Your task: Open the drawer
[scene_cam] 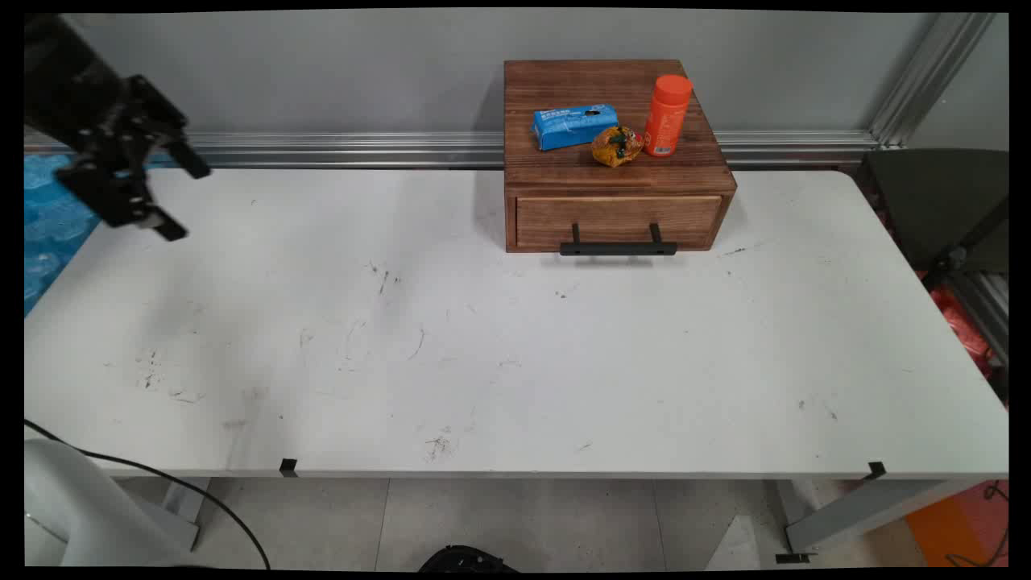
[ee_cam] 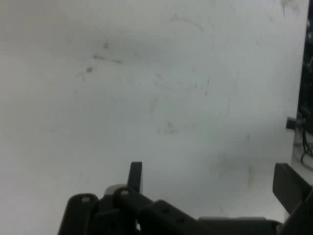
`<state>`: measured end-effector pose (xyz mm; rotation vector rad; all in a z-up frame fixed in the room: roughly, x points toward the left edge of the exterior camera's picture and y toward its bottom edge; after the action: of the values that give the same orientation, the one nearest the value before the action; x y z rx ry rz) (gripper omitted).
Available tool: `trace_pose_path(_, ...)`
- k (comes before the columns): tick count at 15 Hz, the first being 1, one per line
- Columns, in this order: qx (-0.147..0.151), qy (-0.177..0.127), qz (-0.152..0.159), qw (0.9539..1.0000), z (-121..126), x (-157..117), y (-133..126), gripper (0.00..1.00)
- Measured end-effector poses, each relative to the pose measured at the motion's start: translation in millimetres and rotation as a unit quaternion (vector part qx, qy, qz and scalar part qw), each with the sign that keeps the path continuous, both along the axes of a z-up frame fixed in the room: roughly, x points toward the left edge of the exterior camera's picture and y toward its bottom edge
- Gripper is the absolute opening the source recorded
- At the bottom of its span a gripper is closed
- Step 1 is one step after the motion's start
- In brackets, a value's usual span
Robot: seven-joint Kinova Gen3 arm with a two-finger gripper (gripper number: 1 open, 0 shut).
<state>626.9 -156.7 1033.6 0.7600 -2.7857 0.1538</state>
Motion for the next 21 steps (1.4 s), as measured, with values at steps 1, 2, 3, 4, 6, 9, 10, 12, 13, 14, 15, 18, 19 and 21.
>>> trace_pose_path(1, -0.003, 0.007, 0.003, 1.0000, -2.5, -6.5, -6.3, 1.00)
trace_pose_path(2, -0.007, 0.015, 0.006, 0.9998, -5.6, -14.6, -13.7, 1.00)
trace_pose_path(3, -0.010, 0.020, 0.009, 0.9997, -8.0, -20.2, -18.5, 1.00)
trace_pose_path(4, -0.013, 0.025, 0.009, 0.9996, -10.4, -26.3, -23.7, 1.00)
trace_pose_path(6, -0.019, 0.038, 0.011, 0.9991, -17.2, -42.4, -36.6, 1.00)
trace_pose_path(9, -0.024, 0.050, 0.014, 0.9983, -24.5, -60.4, -50.2, 1.00)
trace_pose_path(10, -0.025, 0.056, 0.015, 0.9980, -27.9, -68.6, -55.5, 1.00)
trace_pose_path(12, -0.029, 0.065, 0.015, 0.9973, -34.6, -84.5, -66.1, 1.00)
trace_pose_path(13, -0.030, 0.068, 0.015, 0.9971, -36.8, -89.8, -69.5, 1.00)
trace_pose_path(14, -0.032, 0.072, 0.014, 0.9968, -40.1, -97.5, -74.5, 1.00)
trace_pose_path(15, -0.033, 0.074, 0.014, 0.9966, -42.9, -103.7, -78.7, 1.00)
trace_pose_path(18, -0.040, 0.079, 0.015, 0.9959, -52.5, -124.6, -93.5, 1.00)
trace_pose_path(19, -0.043, 0.081, 0.015, 0.9957, -56.0, -132.5, -98.9, 1.00)
trace_pose_path(21, -0.047, 0.083, 0.015, 0.9953, -63.1, -148.0, -109.7, 1.00)
